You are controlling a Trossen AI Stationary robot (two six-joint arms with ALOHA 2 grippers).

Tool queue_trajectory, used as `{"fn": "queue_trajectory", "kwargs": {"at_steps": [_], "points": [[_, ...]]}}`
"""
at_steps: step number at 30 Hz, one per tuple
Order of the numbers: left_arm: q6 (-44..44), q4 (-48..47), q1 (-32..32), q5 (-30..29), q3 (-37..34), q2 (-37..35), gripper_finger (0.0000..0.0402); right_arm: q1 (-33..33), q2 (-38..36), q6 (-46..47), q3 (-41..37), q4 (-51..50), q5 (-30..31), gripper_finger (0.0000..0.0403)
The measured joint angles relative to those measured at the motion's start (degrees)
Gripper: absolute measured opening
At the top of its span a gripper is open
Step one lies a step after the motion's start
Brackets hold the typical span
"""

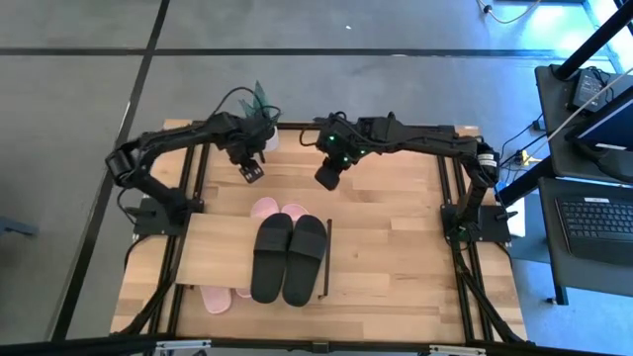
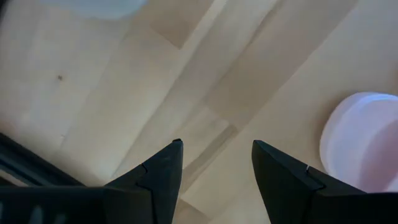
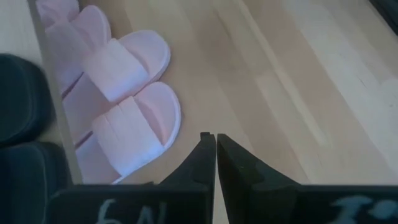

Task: Pick and place slides into the shelf
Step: Adjust the pink slides under the shelf

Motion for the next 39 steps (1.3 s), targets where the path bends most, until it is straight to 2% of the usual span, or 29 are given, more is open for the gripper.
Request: {"fn": "queue_trajectory", "kwargs": {"at_steps": [6,13,18,22,27,39], "points": [[-0.8,0.5,0.1,0.8,0.0,7.3,0.0185,0.1,0.0,-1.0,0.0,-0.3,0.0,0.0019],[-2.4,3.2,0.1,6.3,0.0,13.2,0.0185,0.1,0.0,-1.0,0.0,-0.6,0.0,0.0019],[-5.0,5.0,0.1,11.4,0.1,14.0,0.0185,0.1,0.0,-1.1,0.0,-1.9,0.0,0.0019],[-7.2,9.0,0.2,9.6,0.1,14.1,0.0185,0.1,0.0,-1.3,0.0,-2.2,0.0,0.0019],[-8.6,8.6,0.1,9.6,0.1,14.1,0.0185,0.1,0.0,-2.3,0.0,-2.3,0.0,0.0019],[-15.1,8.3,-0.5,15.8,0.0,14.5,0.0185,0.1,0.0,-2.8,0.0,-2.3,0.0,0.0019]]}}
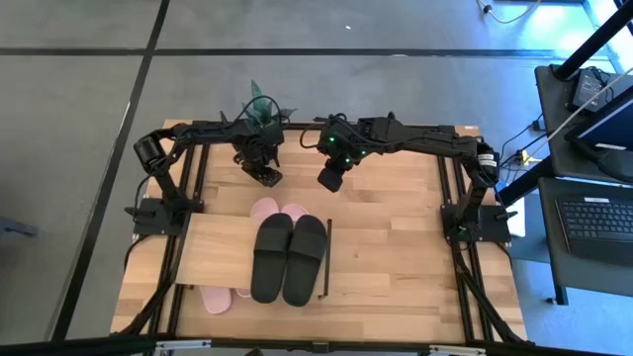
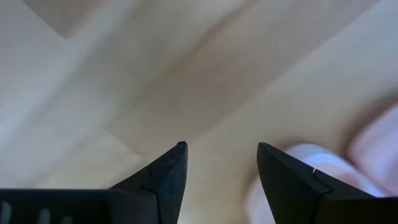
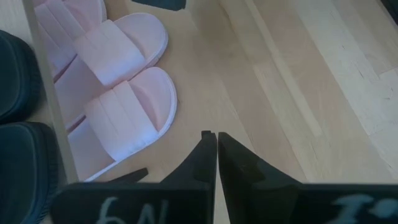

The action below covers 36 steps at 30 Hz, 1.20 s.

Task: Pick and place slides into the shelf
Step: Adjust the pink slides under the shelf

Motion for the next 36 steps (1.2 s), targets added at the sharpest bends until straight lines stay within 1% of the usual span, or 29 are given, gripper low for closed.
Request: {"fn": "queue_trajectory", "kwargs": {"at_steps": [4,6,9,12,17,21,24,31,36], "points": [[-1.9,-0.5,0.0,7.0,0.0,0.0,0.0185,0.0,0.0,0.0,0.0,0.0,0.0,0.0019],[-2.8,-1.4,0.0,8.8,0.0,0.0,0.0185,0.0,0.0,0.0,0.0,0.0,0.0,0.0019],[-4.0,-2.1,0.0,7.9,0.0,0.1,0.0185,0.0,0.0,0.0,0.0,0.0,0.0,0.0019],[-4.0,-2.5,-0.3,6.2,0.0,2.3,0.0185,0.0,0.0,0.2,0.0,0.0,0.0,0.0019],[-5.0,-3.8,-0.8,6.9,0.0,6.1,0.0185,0.0,0.0,2.1,0.0,-0.2,-0.4,0.0019],[-7.1,-3.8,-0.9,8.1,0.0,7.0,0.0185,0.0,0.0,4.0,0.0,-1.7,-4.4,0.0019],[-10.2,-3.6,-1.0,8.7,0.0,7.0,0.0185,0.0,0.0,4.9,0.0,-2.5,-6.2,0.0019],[-11.8,-3.8,-3.6,9.8,0.0,7.2,0.0185,0.0,0.0,4.8,0.0,-3.6,-6.6,0.0019],[-12.3,-4.4,-5.6,11.6,0.0,9.6,0.0185,0.0,0.0,4.7,0.0,-3.6,-6.6,0.0019]]}}
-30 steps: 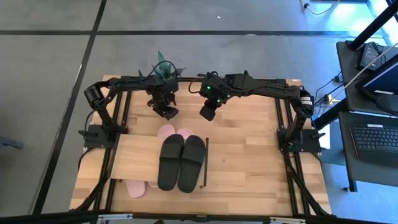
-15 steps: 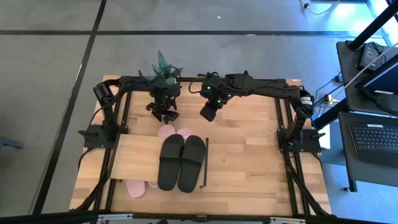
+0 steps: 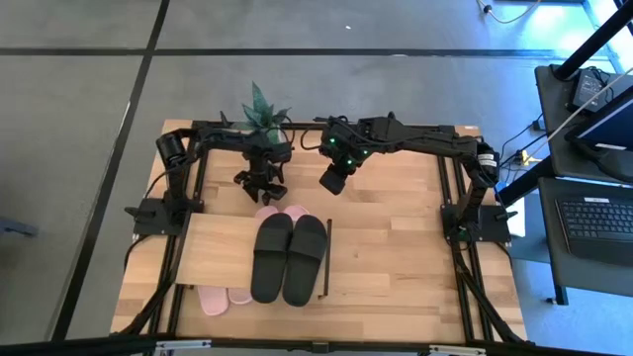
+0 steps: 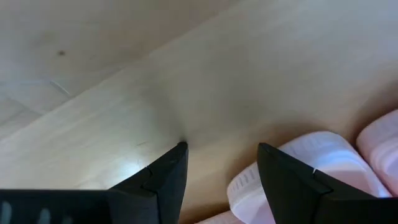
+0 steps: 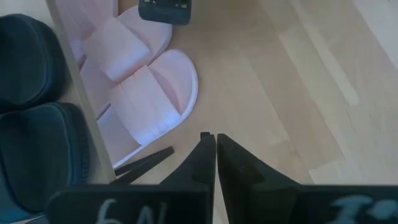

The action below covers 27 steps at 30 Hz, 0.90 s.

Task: Pick and place slides into the shelf
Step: Adjust the pink slides under the shelf

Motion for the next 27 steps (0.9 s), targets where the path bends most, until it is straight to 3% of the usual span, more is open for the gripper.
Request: {"fn": "queue_trajectory", "kwargs": {"at_steps": [27], "points": [[13.5,0.1,-2.4,2.7,4.4,3.0,0.0185,-0.1,0.0,-1.3,0.0,-0.2,0.0,0.0019]]}}
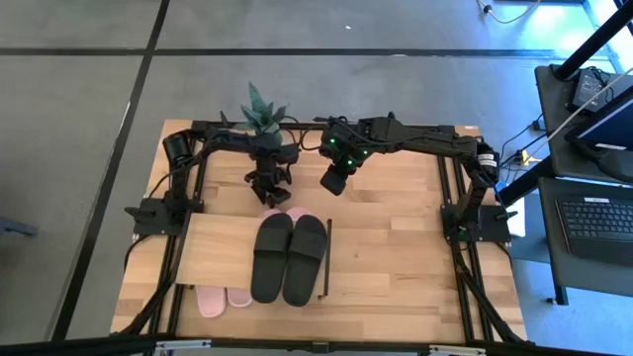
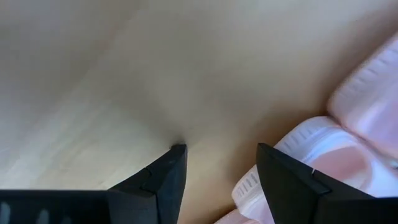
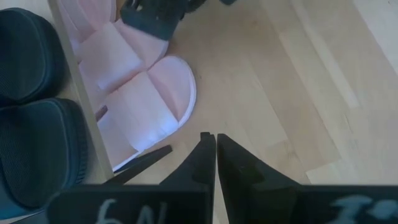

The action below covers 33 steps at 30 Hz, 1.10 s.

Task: Pick and place slides into the shelf
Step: Adjust the pink slides under the shelf

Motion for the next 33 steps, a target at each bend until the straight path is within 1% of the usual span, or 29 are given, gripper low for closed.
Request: {"fn": "queue_trajectory", "kwargs": {"at_steps": [7,14,19,23,26,28,30,33], "points": [[1.1,1.9,-2.2,4.1,0.1,0.1,0.0185,0.0,0.0,0.1,0.0,0.0,0.0,0.0019],[1.5,0.4,-2.9,3.7,0.1,-0.3,0.0185,0.0,0.0,1.5,0.0,0.0,0.0,0.0019],[1.4,-0.5,-2.7,-1.4,0.1,-3.5,0.0185,0.0,0.0,1.6,0.0,0.0,0.0,0.0019],[1.3,-4.4,-2.0,-4.7,0.1,-6.9,0.0185,0.0,0.0,1.6,0.0,0.0,0.0,0.0019],[1.0,-5.4,-1.9,-9.1,0.1,-10.0,0.0185,0.0,0.0,1.6,0.0,0.0,0.0,0.0019],[-0.8,-5.0,-1.6,-11.6,0.1,-11.9,0.0185,0.0,0.0,1.7,0.0,0.0,0.0,0.0019],[-3.9,-3.0,-1.3,-12.3,0.1,-12.2,0.0185,0.0,0.0,2.0,0.0,0.0,0.0,0.0019],[-8.8,0.8,-1.3,-11.3,0.1,-11.8,0.0185,0.0,0.0,3.0,0.0,0.0,0.0,0.0019]]}}
